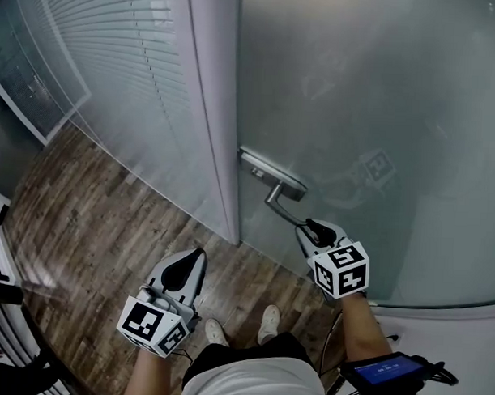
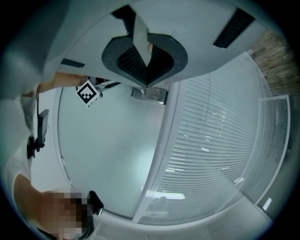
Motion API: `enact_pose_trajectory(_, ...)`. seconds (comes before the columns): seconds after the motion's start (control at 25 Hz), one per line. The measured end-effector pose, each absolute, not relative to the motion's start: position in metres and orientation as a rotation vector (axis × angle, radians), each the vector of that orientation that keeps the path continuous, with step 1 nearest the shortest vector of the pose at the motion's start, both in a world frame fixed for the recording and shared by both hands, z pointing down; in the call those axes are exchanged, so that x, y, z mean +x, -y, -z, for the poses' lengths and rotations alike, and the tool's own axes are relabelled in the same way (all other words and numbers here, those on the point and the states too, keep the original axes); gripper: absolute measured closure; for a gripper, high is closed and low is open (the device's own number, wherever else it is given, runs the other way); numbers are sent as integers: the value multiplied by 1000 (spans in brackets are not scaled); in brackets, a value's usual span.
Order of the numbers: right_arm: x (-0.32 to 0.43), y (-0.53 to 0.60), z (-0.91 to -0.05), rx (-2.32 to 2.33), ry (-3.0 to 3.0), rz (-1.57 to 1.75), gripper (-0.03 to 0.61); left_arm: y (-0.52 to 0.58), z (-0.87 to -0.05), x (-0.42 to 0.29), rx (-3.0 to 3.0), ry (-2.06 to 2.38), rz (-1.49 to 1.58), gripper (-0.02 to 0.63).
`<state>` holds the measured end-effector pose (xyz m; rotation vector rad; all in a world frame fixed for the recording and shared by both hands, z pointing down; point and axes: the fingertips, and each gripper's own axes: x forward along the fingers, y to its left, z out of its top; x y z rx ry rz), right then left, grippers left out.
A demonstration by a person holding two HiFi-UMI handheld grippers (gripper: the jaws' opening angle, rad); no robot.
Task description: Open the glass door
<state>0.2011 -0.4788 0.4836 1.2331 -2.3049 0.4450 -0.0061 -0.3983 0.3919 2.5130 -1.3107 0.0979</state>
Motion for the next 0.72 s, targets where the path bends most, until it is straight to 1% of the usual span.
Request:
enact_pose_trajectory(0.36,215,499,-491,1244,2303,-491,476,404,-389,6,2514,1301,-104,620)
enact_pose_trajectory(0.72,220,497,-481,1341,2304,-460,474,382,-394,-7,2522,1326,-88,620)
